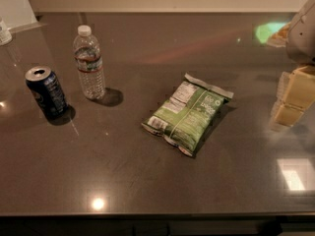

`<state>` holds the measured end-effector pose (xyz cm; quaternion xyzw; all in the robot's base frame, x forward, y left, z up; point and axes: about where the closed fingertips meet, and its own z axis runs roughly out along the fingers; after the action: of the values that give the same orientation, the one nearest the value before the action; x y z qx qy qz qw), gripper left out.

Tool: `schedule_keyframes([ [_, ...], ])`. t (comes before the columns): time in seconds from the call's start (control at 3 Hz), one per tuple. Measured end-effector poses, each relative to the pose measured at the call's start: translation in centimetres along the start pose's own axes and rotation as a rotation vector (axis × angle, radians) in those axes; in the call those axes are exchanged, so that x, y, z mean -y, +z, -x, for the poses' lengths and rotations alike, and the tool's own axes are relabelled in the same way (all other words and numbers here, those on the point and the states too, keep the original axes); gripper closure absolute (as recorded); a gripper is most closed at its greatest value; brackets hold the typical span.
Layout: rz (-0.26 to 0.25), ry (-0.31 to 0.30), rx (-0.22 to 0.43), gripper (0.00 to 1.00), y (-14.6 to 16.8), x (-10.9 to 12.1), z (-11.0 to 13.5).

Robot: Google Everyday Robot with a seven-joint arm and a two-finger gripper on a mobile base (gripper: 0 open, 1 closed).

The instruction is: Pick green jalapeno chip bag

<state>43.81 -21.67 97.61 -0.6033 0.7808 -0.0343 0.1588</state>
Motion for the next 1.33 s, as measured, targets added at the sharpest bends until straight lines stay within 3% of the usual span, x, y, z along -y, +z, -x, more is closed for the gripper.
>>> schedule_keyframes([
  [0.33, 0.0, 0.0, 0.0, 0.0, 0.0, 0.0, 0.0],
  [0.67, 0.031, 0.002, 0.016, 0.0, 1.3, -0.3, 1.0],
  [1.33, 0.088, 0.039, 0.155, 0.0, 6.4, 0.3, 5.4],
])
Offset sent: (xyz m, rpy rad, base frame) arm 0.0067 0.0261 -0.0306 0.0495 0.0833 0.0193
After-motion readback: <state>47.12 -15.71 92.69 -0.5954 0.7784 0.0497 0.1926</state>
